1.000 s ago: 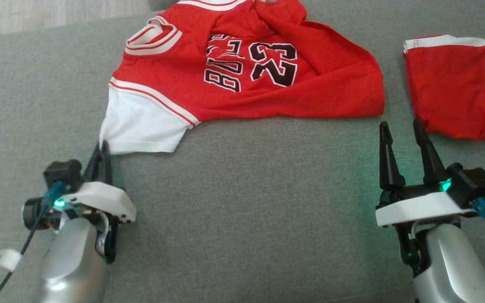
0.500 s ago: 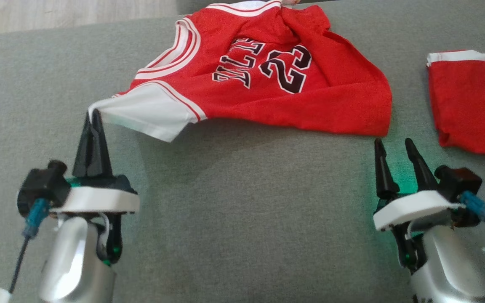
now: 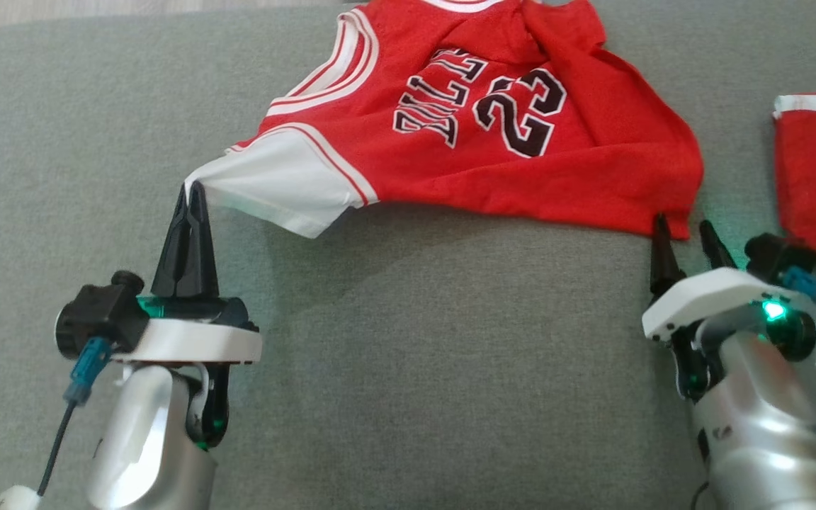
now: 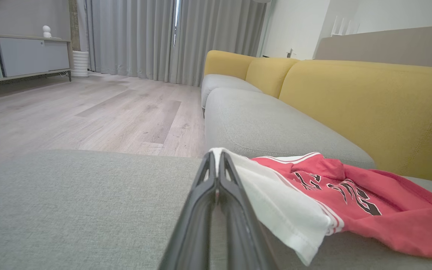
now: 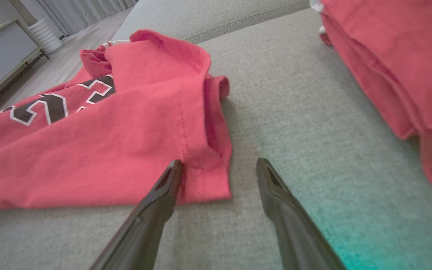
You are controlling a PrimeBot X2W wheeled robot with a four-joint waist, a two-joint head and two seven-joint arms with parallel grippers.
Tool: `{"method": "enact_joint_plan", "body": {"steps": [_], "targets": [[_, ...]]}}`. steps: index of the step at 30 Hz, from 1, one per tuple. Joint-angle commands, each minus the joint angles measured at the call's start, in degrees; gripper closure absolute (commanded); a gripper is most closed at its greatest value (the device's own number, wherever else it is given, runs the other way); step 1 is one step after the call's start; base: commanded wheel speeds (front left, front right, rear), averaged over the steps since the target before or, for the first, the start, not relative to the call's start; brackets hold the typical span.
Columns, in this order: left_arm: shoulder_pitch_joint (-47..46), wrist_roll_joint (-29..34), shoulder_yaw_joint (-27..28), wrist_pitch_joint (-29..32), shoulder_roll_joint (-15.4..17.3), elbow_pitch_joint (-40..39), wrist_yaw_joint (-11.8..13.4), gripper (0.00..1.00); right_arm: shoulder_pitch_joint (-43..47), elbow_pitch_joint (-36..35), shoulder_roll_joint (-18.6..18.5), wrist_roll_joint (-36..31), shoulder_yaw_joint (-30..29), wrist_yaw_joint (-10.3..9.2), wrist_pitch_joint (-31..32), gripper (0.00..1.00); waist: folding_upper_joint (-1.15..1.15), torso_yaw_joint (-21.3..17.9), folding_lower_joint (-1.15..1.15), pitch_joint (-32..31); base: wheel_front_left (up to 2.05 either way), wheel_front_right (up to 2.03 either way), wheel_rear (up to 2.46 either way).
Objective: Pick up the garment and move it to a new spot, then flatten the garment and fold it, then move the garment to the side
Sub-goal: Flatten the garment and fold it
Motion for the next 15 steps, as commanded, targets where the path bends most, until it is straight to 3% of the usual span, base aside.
{"method": "enact_joint_plan", "body": {"steps": [1, 8, 9, 11, 12, 15], "targets": [[-1.7, 0.7, 1.5, -0.5, 0.7, -2.1, -0.2, 1.00, -2.7, 1.8, 0.0, -1.3, 0.9, -0.04, -0.7, 0.00, 0.00, 0.6, 0.00, 0.3, 0.00, 0.00, 0.00], [-2.1, 1.0, 1.8, -0.5, 0.4, -2.0, -0.6, 1.00, -5.7, 8.9, 0.0, -2.2, 2.2, -0.04, -1.3, 0.00, 0.00, 1.1, 0.00, 0.1, 0.00, 0.00, 0.00], [-2.1, 1.1, 2.0, -0.5, 0.3, -1.8, -0.7, 1.00, -6.4, 10.7, 0.0, -2.1, 2.9, -0.04, -1.3, 0.12, 0.00, 1.1, 0.00, 0.0, 0.00, 0.00, 0.00], [-2.0, 1.2, 2.3, -0.5, 0.3, -1.8, -0.7, 1.00, -7.1, 12.2, 0.0, -1.7, 4.0, -0.04, -1.4, 0.83, 0.00, 1.0, 0.00, -0.2, 0.00, 0.00, 0.00], [-2.0, 1.3, 2.5, -0.5, 0.2, -1.7, -0.7, 1.00, -7.3, 12.7, 0.0, -1.4, 4.5, -0.04, -1.6, 1.00, 0.00, 0.9, 0.00, -0.4, 0.00, 0.00, 0.00], [-1.7, 1.5, 3.0, -0.5, 0.2, -1.5, -0.7, 1.00, -7.9, 13.6, 0.0, -0.3, 6.2, -0.04, -2.2, 1.00, 0.00, 0.4, 0.00, -1.1, 0.00, 0.00, 0.00]]}}
